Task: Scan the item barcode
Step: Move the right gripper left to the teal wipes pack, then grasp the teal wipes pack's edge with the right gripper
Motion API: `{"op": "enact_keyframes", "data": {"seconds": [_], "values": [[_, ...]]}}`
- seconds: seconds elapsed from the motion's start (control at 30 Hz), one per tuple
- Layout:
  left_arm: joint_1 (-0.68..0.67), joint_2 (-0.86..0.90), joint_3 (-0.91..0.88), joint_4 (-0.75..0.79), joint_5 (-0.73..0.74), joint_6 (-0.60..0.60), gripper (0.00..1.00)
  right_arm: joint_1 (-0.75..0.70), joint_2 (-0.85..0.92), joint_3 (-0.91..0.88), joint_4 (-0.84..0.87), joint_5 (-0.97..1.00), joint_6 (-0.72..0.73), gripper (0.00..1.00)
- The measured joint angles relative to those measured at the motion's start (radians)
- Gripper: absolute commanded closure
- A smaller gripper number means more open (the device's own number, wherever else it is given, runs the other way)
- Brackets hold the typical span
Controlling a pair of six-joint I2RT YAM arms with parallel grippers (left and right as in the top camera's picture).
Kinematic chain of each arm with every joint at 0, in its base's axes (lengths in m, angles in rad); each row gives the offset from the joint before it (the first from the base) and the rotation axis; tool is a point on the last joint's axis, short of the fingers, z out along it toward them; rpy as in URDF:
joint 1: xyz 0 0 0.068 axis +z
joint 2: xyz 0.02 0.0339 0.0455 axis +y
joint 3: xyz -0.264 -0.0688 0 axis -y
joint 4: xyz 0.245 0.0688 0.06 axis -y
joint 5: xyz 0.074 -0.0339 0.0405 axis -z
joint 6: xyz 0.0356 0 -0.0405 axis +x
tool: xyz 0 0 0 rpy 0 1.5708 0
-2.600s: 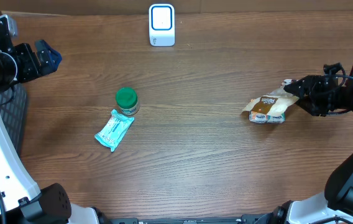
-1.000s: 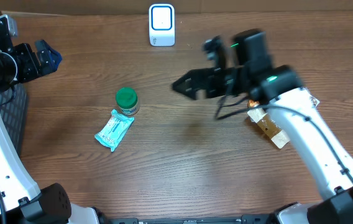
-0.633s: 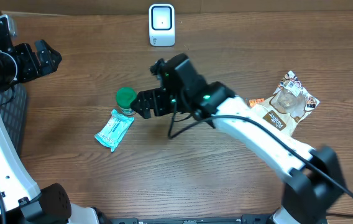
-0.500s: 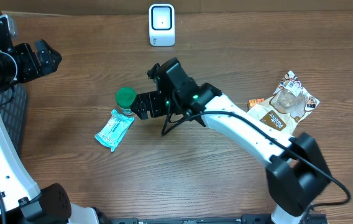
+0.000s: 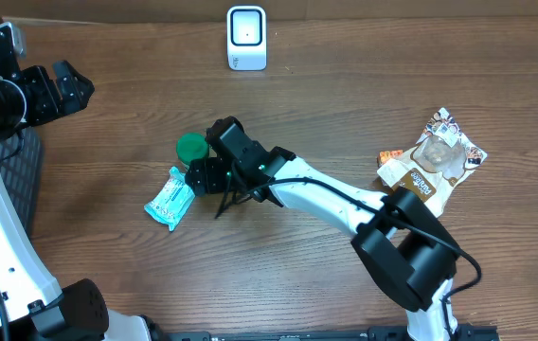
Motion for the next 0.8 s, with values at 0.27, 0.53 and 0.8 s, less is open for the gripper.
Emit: {"op": "enact_keyframes", "data": {"seconds": [0.27, 0.53, 0.8], "values": [[0.000, 0.000, 0.000, 0.000, 0.000, 0.000, 0.01, 0.000, 0.026, 0.000, 0.105, 0.007, 0.090, 0.31], [0.000, 0.000, 0.000, 0.000, 0.000, 0.000, 0.00, 0.071, 0.061, 0.000, 0.142, 0.048, 0.113, 0.32], [0.000, 0.000, 0.000, 0.000, 0.000, 0.000, 0.00, 0.094, 0.124, 0.000, 0.179, 0.099, 0.121, 0.33]]}}
